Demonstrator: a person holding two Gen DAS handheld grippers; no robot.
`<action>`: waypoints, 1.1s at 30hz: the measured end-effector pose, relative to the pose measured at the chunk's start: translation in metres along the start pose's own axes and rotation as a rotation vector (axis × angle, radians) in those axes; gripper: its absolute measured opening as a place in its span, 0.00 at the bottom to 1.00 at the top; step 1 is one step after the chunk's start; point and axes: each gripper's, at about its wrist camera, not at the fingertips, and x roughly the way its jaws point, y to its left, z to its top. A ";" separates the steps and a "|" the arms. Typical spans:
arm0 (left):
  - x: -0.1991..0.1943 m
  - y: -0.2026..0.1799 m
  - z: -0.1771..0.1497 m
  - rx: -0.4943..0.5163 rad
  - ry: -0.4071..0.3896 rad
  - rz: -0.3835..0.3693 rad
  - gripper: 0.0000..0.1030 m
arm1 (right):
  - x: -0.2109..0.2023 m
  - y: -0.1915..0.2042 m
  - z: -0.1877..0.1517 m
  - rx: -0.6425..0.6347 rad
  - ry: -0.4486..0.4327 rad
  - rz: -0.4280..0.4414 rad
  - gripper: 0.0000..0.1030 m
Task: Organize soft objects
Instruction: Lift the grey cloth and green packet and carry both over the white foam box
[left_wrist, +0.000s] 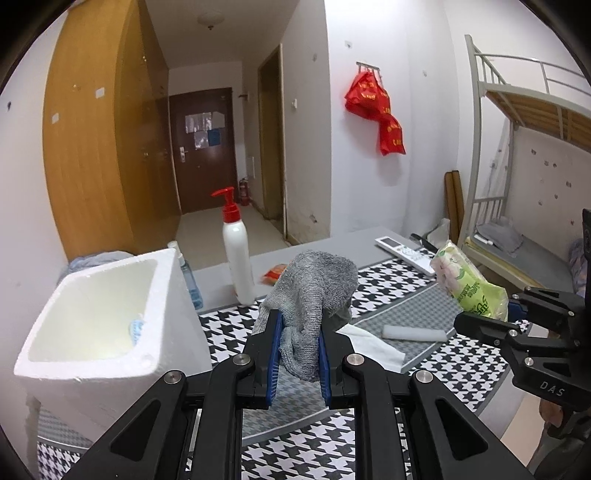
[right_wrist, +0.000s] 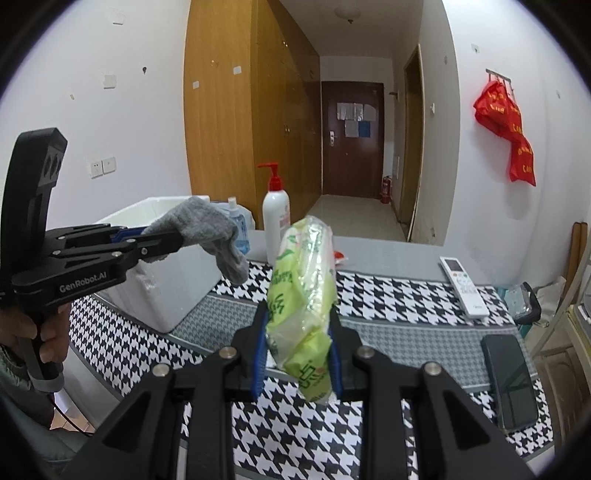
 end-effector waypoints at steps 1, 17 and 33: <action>-0.001 0.001 0.001 -0.004 0.000 0.005 0.18 | 0.000 0.001 0.002 -0.003 -0.003 0.003 0.31; -0.012 0.018 0.021 -0.002 -0.070 0.077 0.18 | 0.000 0.005 0.028 -0.008 -0.052 -0.005 0.31; -0.027 0.038 0.034 -0.040 -0.126 0.123 0.18 | 0.001 0.026 0.051 -0.048 -0.098 0.031 0.31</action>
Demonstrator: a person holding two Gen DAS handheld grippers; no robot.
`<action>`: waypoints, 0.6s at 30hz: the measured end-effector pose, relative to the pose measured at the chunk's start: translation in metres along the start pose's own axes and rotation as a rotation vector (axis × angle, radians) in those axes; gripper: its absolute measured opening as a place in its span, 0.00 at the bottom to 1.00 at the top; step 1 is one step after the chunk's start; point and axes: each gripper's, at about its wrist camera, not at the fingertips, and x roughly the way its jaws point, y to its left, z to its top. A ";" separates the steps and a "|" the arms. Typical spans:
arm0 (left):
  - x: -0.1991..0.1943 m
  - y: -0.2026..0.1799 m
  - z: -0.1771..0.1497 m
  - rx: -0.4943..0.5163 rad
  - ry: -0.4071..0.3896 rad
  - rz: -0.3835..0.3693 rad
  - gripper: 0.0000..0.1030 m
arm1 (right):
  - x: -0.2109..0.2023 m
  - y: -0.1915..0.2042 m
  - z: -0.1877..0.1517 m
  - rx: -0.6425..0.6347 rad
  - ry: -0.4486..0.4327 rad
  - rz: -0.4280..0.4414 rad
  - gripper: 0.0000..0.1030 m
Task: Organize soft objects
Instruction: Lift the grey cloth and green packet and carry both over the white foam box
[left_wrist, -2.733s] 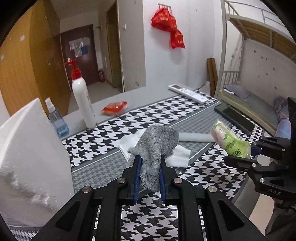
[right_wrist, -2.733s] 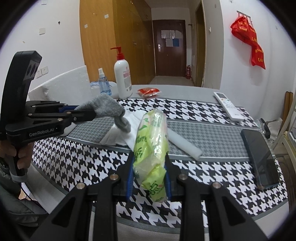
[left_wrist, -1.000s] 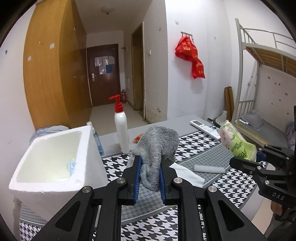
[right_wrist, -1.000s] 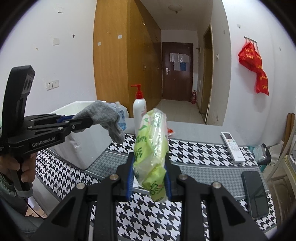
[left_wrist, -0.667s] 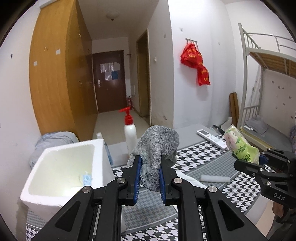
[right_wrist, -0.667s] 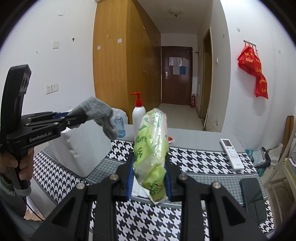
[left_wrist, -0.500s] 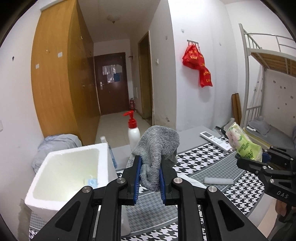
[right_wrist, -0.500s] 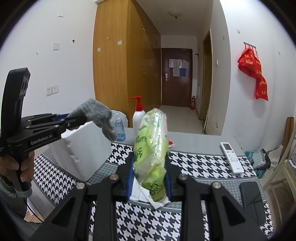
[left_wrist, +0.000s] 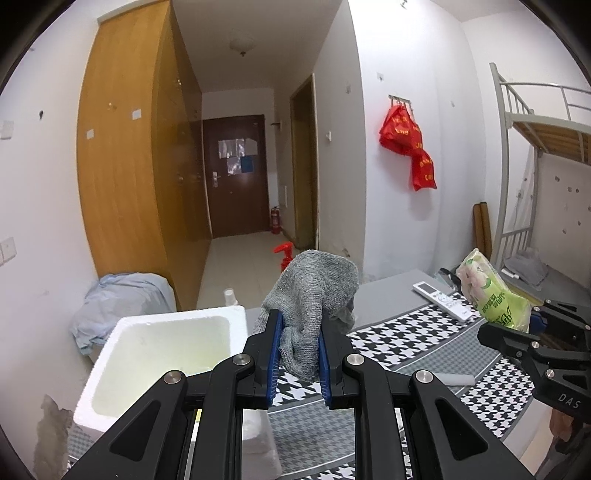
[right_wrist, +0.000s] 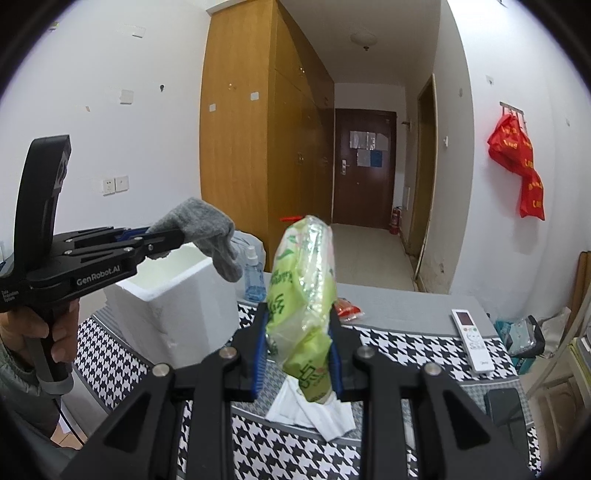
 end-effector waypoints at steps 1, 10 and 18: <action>-0.001 0.001 0.001 -0.002 -0.004 0.006 0.18 | 0.001 0.001 0.001 -0.001 0.000 0.001 0.31; -0.011 0.017 0.005 -0.022 -0.028 0.032 0.18 | 0.005 0.015 0.010 -0.019 -0.014 0.031 0.31; -0.021 0.037 0.008 -0.036 -0.041 0.080 0.18 | 0.016 0.029 0.016 -0.047 -0.016 0.078 0.31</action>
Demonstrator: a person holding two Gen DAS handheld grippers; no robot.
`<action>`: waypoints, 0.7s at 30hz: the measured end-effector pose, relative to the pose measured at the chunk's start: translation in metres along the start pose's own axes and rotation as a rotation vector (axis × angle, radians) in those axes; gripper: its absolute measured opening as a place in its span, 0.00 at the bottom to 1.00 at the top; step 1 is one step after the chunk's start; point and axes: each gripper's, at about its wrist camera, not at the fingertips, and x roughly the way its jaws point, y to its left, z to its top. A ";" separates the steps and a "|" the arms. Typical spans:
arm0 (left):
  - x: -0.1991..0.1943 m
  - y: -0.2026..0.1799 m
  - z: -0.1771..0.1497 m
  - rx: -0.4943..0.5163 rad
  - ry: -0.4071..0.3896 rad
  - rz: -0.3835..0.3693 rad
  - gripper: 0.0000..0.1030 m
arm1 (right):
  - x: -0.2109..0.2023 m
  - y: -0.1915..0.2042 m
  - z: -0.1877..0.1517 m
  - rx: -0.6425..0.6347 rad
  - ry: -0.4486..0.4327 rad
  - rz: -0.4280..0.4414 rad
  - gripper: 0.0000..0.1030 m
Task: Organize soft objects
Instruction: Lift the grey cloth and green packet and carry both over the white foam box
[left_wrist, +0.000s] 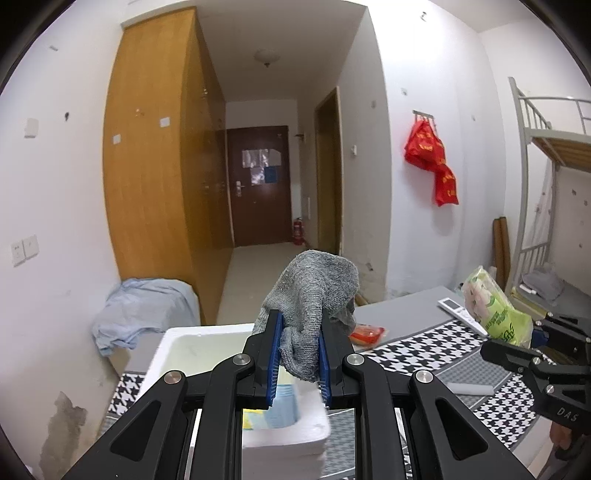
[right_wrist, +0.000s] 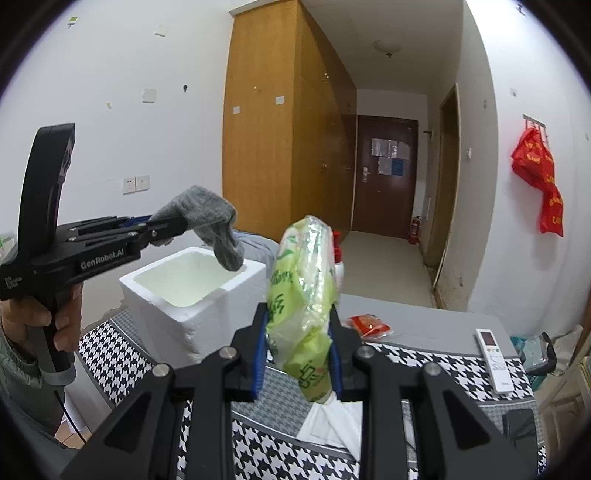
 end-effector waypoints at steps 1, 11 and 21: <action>0.000 0.004 0.001 -0.007 -0.001 0.008 0.18 | 0.002 0.002 0.001 -0.004 0.001 0.006 0.31; 0.002 0.029 -0.001 -0.032 0.021 0.080 0.18 | 0.015 0.015 0.005 -0.025 -0.001 0.063 0.31; 0.016 0.045 -0.007 -0.076 0.085 0.144 0.18 | 0.026 0.025 0.010 -0.046 0.016 0.098 0.31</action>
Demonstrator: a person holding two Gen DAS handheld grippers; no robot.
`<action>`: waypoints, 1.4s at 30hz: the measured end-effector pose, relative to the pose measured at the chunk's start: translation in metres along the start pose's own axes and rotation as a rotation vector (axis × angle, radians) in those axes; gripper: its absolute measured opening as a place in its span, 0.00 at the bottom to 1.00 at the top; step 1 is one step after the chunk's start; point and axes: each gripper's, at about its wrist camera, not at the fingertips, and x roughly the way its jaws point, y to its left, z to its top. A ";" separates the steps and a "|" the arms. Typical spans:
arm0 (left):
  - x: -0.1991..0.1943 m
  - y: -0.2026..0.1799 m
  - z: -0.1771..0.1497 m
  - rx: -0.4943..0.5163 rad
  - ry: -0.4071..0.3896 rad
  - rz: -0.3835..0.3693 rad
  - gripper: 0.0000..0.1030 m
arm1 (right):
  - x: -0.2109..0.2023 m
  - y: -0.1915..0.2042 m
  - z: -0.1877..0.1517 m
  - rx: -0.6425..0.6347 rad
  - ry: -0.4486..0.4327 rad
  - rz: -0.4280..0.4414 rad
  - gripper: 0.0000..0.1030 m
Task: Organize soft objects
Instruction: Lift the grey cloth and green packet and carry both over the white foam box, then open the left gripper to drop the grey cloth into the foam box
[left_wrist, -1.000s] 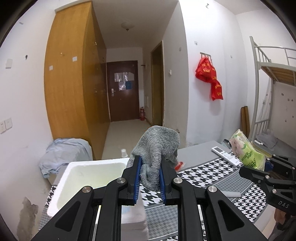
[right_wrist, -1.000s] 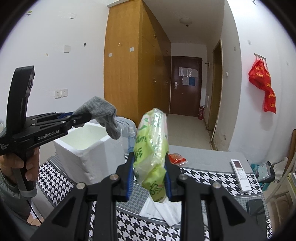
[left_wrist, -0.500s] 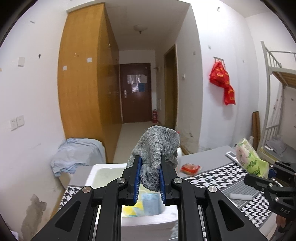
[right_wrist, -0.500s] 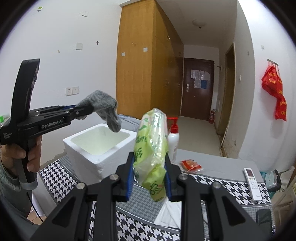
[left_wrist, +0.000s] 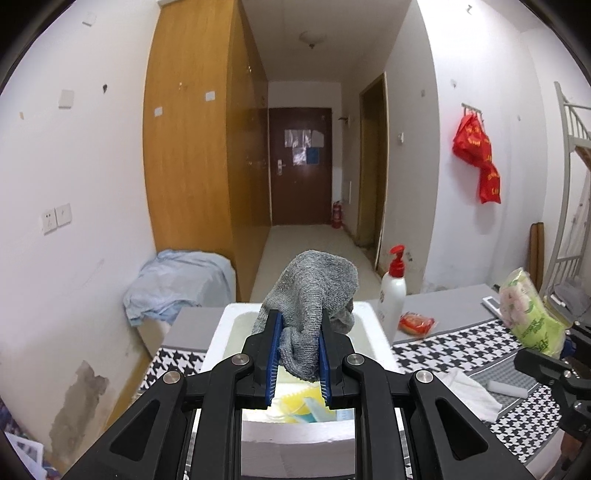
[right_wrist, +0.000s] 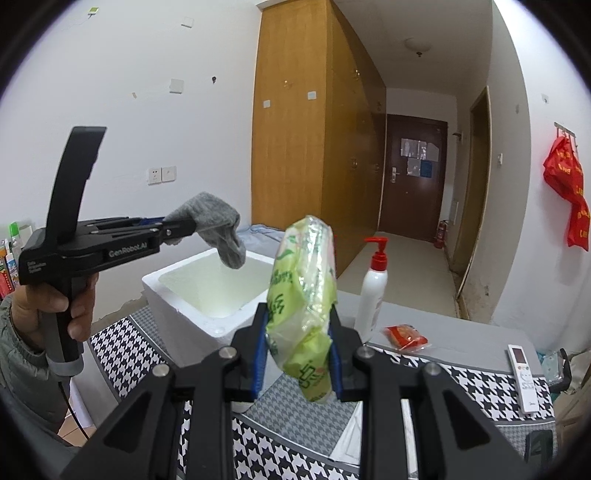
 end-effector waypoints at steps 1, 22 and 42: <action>0.003 0.001 -0.001 0.001 0.008 0.004 0.18 | 0.001 0.000 0.000 -0.001 0.003 0.000 0.31; -0.003 0.024 -0.011 -0.029 -0.043 0.050 0.99 | 0.017 0.007 0.009 -0.002 0.035 -0.004 0.31; -0.022 0.041 -0.022 -0.006 -0.076 0.076 0.99 | 0.025 0.020 0.017 0.015 0.008 -0.011 0.31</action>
